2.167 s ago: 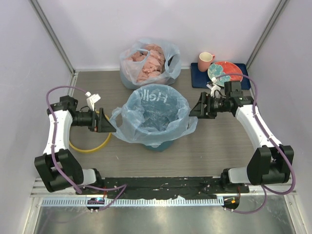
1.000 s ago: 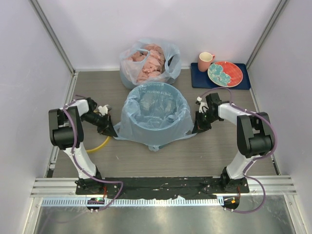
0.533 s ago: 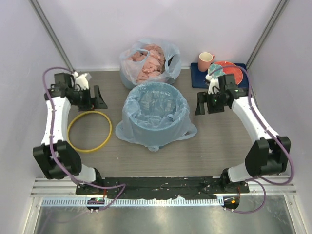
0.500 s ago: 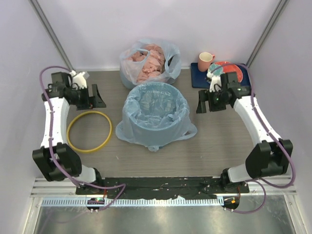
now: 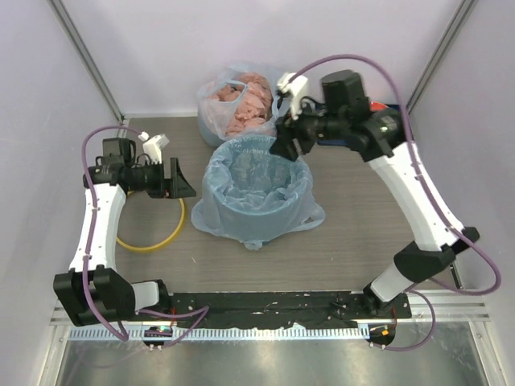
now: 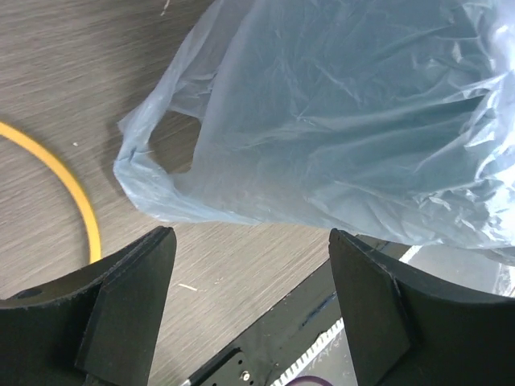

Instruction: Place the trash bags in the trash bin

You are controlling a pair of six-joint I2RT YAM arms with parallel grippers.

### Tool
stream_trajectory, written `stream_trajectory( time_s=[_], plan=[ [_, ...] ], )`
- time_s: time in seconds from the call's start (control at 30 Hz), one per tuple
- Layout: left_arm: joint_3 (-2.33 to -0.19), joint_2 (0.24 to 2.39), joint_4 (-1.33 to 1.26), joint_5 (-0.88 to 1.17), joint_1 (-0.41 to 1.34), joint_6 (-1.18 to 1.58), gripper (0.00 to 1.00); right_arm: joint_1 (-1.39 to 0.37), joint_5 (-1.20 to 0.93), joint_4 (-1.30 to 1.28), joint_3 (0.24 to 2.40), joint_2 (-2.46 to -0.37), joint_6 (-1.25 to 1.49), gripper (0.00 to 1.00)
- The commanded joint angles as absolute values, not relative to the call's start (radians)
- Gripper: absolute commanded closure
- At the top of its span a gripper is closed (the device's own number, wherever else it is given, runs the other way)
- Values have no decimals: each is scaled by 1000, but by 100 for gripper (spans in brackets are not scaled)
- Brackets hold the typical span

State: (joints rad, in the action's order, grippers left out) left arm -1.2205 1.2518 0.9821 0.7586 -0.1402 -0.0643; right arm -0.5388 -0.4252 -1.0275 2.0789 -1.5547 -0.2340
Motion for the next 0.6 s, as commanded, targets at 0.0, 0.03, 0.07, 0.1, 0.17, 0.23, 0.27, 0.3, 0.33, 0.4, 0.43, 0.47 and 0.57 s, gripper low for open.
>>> stream_trajectory(
  time_s=[0.0, 0.03, 0.07, 0.1, 0.17, 0.23, 0.27, 0.3, 0.33, 0.4, 0.43, 0.47, 0.57],
  plan=[
    [-1175, 1261, 890, 845, -137, -29, 20, -670, -328, -1029, 2089, -1684, -241, 46],
    [-1169, 1264, 884, 850, -135, -26, 20, -692, -321, -1017, 2091, -1706, -244, 49],
    [-1164, 1269, 876, 845, -135, -18, 20, -728, -287, -1012, 2091, -1722, -244, 54],
    [-1149, 1269, 868, 839, -137, -12, 20, -750, -267, -1008, 2091, -1761, -250, 56],
    [-1137, 1270, 851, 831, -137, -8, 20, -782, -214, -1009, 2080, -1798, -256, 62],
    [-1121, 1279, 847, 830, -137, -5, 20, -788, -201, -1015, 2056, -1845, -258, 66],
    [-1118, 1287, 845, 827, -137, -6, 20, -790, -177, -1014, 2016, -1856, -261, 67],
    [-1112, 1292, 845, 827, -137, -6, 20, -792, -164, -1005, 1990, -1861, -262, 69],
    [-1111, 1293, 845, 833, -137, -5, 18, -792, -150, -988, 1962, -1862, -273, 70],
    [-1106, 1293, 835, 847, -137, 21, 18, -792, -118, -962, 1870, -1859, -288, 71],
    [-1103, 1295, 830, 853, -137, 26, 17, -792, -118, -939, 1841, -1856, -294, 72],
    [-1101, 1298, 825, 862, -137, 29, 17, -792, -120, -927, 1789, -1855, -295, 72],
    [-1098, 1315, 819, 882, -137, 35, 18, -792, -141, -852, 1697, -1845, -295, 75]
  ],
)
